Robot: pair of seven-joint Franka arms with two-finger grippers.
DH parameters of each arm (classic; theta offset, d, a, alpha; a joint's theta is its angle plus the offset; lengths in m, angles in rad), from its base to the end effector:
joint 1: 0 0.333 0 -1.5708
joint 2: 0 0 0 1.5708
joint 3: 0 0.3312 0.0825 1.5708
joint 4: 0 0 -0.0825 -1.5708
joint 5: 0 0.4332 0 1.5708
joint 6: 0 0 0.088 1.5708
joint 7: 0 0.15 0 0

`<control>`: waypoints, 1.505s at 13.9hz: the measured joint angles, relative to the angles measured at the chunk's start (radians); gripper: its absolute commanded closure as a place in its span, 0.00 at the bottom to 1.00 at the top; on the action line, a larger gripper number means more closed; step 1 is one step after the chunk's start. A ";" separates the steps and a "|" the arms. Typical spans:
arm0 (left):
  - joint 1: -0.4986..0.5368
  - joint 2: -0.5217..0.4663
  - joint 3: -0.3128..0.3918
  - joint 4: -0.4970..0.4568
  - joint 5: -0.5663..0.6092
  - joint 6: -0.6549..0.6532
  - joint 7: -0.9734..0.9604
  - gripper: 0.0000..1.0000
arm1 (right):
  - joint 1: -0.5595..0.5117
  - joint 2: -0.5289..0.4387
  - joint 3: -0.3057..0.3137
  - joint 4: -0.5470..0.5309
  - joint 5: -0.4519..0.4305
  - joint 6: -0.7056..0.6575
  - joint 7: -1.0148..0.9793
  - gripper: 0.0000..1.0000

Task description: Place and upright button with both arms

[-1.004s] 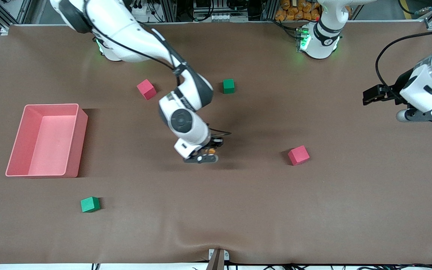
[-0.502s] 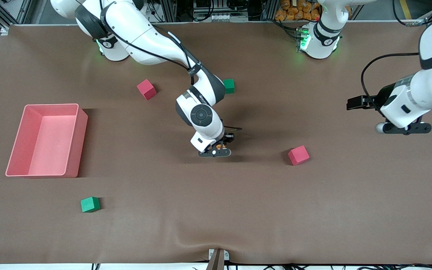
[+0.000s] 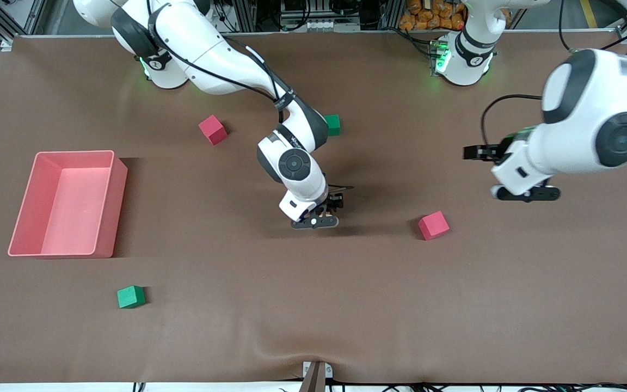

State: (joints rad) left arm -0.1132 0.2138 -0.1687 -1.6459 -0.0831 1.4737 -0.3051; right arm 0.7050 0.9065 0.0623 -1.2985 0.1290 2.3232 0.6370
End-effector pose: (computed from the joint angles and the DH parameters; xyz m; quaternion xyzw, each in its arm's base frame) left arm 0.5883 -0.1782 0.4255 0.9799 0.0137 -0.1991 0.0016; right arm 0.5894 0.5631 0.1451 -0.9955 -0.0104 0.0021 0.0942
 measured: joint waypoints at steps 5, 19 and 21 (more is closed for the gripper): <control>-0.112 0.086 -0.001 0.051 0.000 0.012 -0.163 0.00 | -0.034 -0.026 -0.019 0.045 0.000 -0.031 0.003 0.00; -0.348 0.429 -0.003 0.289 -0.044 0.251 -0.414 0.00 | -0.522 -0.398 0.001 0.084 -0.167 -0.644 -0.206 0.00; -0.381 0.474 -0.003 0.319 -0.061 0.298 -0.430 0.00 | -0.568 -0.437 0.006 0.083 -0.167 -0.663 -0.255 0.00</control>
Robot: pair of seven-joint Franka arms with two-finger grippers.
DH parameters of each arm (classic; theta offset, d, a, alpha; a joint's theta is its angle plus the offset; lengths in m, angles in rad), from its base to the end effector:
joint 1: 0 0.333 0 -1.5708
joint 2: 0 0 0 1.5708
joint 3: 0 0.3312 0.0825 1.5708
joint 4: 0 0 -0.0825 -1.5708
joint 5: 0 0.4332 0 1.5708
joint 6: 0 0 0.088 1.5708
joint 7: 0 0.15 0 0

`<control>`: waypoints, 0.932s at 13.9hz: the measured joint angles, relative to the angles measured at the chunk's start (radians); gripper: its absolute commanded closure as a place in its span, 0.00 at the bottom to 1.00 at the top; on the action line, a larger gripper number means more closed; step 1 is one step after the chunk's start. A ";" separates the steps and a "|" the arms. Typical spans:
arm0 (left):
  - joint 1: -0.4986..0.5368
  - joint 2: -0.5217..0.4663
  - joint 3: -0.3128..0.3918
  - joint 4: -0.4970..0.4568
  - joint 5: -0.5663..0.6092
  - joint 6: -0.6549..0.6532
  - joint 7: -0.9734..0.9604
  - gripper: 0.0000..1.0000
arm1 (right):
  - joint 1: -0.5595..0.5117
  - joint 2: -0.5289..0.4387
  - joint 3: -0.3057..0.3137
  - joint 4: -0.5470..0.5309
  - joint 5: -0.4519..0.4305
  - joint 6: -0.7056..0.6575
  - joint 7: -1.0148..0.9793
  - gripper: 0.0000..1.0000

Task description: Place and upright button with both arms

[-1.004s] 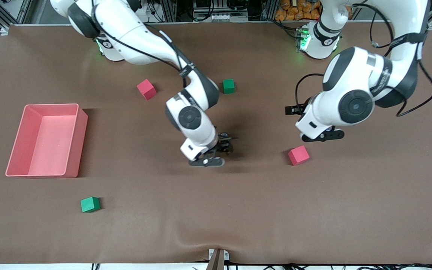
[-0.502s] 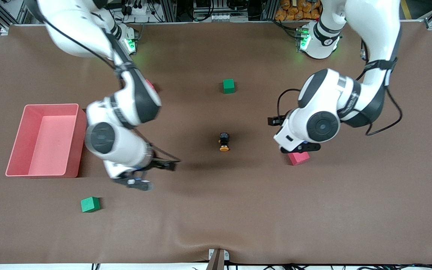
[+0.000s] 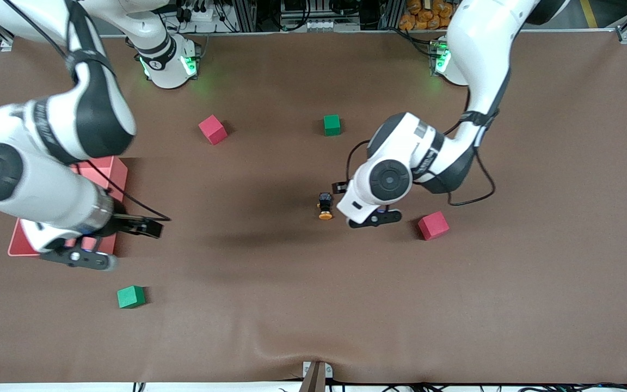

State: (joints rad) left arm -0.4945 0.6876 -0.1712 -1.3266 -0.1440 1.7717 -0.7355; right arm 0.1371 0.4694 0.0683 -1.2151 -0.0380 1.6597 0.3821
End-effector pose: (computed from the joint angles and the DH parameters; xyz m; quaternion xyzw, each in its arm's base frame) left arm 0.5930 -0.4618 0.2675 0.9830 0.0694 -0.1685 0.0202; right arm 0.7346 0.1375 0.4723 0.9959 -0.0898 -0.0104 0.0067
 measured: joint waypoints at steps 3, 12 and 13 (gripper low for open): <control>-0.034 0.050 0.000 0.019 -0.004 0.073 -0.034 0.00 | -0.071 -0.050 0.006 0.001 0.000 -0.046 -0.019 0.00; -0.067 0.145 -0.002 0.028 -0.004 0.210 -0.001 0.00 | -0.154 -0.298 0.013 -0.048 0.021 -0.220 -0.061 0.00; -0.069 0.151 -0.002 0.029 -0.004 0.215 0.004 0.00 | -0.156 -0.340 0.013 -0.091 0.026 -0.204 -0.061 0.00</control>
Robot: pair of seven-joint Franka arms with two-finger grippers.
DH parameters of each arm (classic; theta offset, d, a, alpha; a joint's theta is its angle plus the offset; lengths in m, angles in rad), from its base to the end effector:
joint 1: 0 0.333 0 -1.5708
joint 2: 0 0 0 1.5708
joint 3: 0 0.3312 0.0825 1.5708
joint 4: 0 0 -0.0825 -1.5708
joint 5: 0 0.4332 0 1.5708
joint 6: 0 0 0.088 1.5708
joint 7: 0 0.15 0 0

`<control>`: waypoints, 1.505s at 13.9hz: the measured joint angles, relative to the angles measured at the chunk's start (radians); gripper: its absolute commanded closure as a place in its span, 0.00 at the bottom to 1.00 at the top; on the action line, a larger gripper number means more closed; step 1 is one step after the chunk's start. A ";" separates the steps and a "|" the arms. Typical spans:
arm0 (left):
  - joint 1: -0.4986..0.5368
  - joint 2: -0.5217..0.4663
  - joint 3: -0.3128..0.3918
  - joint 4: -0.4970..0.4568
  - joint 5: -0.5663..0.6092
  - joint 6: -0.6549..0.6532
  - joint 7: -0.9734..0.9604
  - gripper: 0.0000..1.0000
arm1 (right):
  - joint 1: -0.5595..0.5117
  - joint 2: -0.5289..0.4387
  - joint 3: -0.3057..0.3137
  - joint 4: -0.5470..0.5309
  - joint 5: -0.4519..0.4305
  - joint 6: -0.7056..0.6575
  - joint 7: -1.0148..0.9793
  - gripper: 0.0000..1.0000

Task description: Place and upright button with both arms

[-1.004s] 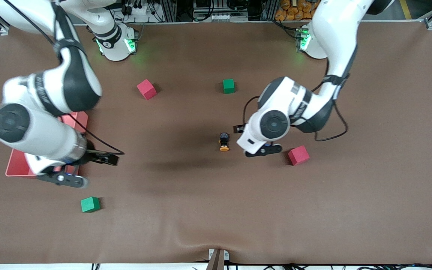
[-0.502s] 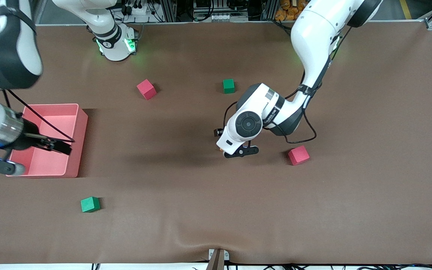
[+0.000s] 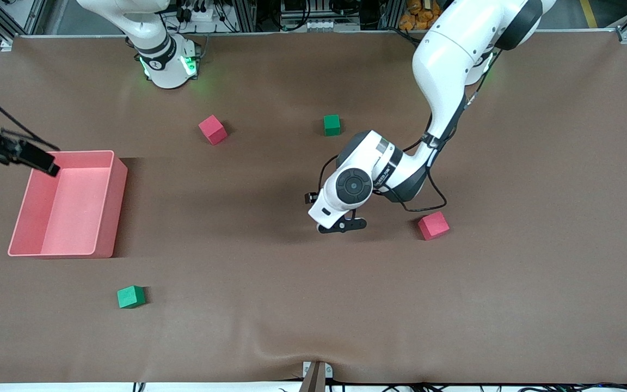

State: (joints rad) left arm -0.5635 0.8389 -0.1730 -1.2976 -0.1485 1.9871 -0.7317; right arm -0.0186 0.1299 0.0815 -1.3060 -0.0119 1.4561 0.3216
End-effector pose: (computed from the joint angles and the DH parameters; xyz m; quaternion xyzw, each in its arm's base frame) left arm 0.5830 -0.5163 0.1790 0.9874 0.0558 -0.1392 0.0512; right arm 0.6328 0.0343 0.6428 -0.9914 0.1301 -0.0102 0.0014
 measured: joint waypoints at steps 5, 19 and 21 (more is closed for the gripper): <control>-0.015 0.047 0.000 0.001 0.000 0.030 0.004 0.04 | -0.001 -0.166 0.001 -0.246 0.009 0.131 0.000 0.00; -0.015 0.089 0.001 0.004 -0.051 0.069 0.079 0.28 | -0.001 -0.182 0.002 -0.265 0.010 0.131 -0.203 0.00; -0.014 0.091 0.002 0.004 -0.051 0.070 0.086 0.33 | -0.001 -0.183 0.001 -0.264 0.009 0.131 -0.252 0.00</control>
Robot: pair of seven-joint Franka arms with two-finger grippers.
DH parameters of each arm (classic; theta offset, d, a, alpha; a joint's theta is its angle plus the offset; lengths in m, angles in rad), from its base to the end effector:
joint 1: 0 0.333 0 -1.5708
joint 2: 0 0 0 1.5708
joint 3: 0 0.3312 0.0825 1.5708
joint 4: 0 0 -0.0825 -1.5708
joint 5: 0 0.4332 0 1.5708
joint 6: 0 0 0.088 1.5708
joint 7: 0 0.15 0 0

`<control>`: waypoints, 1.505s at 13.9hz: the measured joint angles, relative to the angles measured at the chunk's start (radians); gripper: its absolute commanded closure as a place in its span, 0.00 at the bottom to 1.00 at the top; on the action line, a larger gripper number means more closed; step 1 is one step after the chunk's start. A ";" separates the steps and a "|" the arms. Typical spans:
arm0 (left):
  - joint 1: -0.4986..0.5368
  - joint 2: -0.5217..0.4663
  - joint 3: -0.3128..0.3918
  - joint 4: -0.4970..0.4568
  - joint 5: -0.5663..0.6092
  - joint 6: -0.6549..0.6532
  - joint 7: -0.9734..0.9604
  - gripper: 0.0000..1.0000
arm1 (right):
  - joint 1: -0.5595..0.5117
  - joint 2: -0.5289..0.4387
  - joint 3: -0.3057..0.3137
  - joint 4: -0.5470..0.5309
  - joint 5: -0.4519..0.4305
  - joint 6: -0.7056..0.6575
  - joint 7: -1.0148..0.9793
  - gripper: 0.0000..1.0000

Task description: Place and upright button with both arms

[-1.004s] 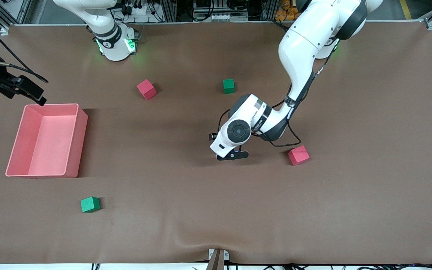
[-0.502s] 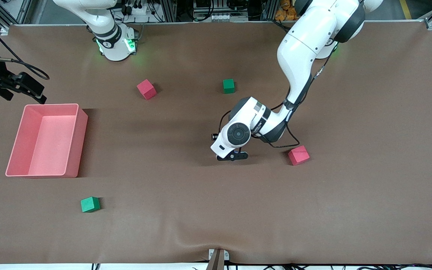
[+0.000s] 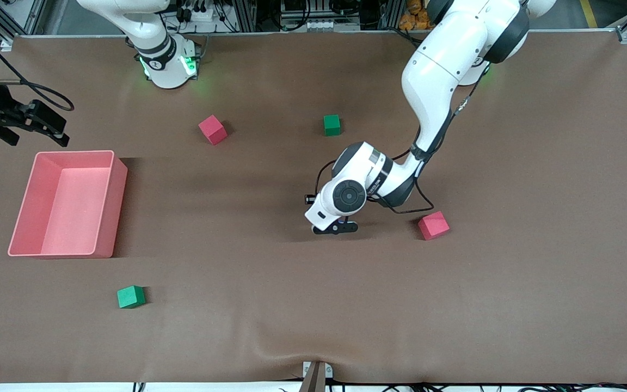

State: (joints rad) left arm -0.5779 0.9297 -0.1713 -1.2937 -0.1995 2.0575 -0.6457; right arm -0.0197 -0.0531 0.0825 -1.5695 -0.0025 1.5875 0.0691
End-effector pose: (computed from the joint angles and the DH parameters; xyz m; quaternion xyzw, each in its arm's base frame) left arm 0.5709 -0.5246 0.1164 0.9845 0.0305 -0.1584 0.0688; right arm 0.5901 0.0380 0.6306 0.9994 -0.0032 0.0356 0.0011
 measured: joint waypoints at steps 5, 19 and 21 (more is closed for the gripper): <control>0.001 0.002 0.003 0.000 0.000 0.002 0.028 0.76 | 0.000 -0.002 -0.001 0.010 0.000 -0.017 -0.037 0.00; -0.168 -0.058 0.139 0.037 0.143 0.218 -0.166 1.00 | -0.007 0.000 -0.002 0.040 -0.001 -0.054 -0.042 0.00; -0.237 -0.057 0.197 0.029 0.236 0.303 -0.258 1.00 | -0.007 0.000 0.000 0.040 -0.001 -0.054 -0.042 0.00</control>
State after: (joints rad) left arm -0.8145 0.8730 0.0253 -1.2649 0.0366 2.3606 -0.9033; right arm -0.0270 -0.0535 0.0824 -1.5297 -0.0036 1.5334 0.0267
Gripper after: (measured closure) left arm 0.586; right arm 0.000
